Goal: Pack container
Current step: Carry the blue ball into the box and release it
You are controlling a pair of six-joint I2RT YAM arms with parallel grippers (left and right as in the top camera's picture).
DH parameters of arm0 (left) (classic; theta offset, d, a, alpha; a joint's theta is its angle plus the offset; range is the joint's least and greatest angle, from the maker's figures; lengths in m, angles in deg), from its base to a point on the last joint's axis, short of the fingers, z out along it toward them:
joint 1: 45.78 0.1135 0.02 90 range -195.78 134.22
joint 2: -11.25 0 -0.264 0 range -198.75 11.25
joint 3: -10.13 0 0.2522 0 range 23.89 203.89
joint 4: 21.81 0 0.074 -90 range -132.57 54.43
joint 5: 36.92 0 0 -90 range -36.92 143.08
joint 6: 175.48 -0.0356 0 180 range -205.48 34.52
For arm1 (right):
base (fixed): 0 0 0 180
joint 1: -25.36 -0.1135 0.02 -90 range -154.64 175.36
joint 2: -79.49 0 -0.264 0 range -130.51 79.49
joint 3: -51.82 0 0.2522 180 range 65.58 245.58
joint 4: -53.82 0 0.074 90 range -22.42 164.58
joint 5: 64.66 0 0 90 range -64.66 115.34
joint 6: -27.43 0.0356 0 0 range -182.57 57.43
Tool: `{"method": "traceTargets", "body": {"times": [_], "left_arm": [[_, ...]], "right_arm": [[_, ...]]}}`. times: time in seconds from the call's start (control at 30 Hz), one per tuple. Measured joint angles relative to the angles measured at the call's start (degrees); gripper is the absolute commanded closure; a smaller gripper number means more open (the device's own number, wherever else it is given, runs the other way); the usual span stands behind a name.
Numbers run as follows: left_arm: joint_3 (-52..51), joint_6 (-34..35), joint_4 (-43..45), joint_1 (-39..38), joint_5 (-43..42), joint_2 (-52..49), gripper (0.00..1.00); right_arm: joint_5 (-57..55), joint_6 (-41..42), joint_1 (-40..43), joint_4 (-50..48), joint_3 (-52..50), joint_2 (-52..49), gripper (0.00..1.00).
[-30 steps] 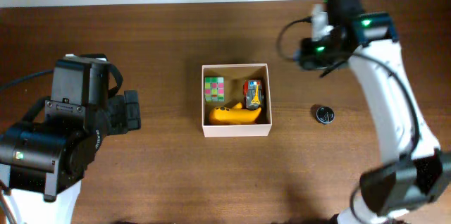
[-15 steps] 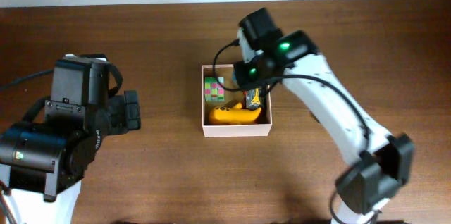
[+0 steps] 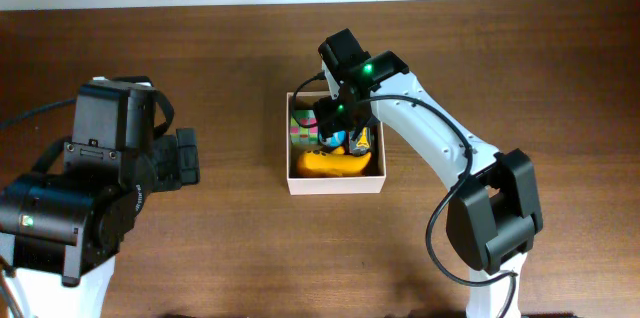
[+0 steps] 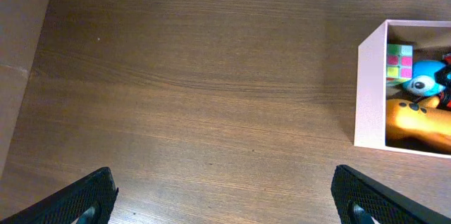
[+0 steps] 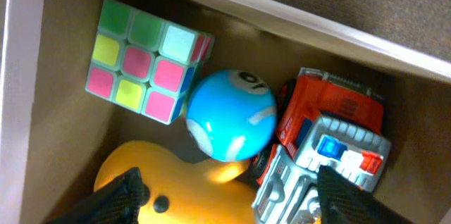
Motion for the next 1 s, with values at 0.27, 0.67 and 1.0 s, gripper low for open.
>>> {"method": "traceTargets", "body": {"times": [0.27,0.67,1.0], "left_arm": [[0.00,0.00,-0.02,0.00,0.00,0.00,0.01],[0.00,0.00,-0.02,0.00,0.00,0.00,0.01],[-0.02,0.00,0.02,0.00,0.00,0.00,0.01]], "right_arm": [[-0.46,-1.07,0.20,2.89,0.00,6.12,0.23],[-8.63,-0.70,14.03,19.04,0.85,36.13,0.09],[-8.46,-0.31,29.79,14.08,-10.73,38.86,0.02]]}}
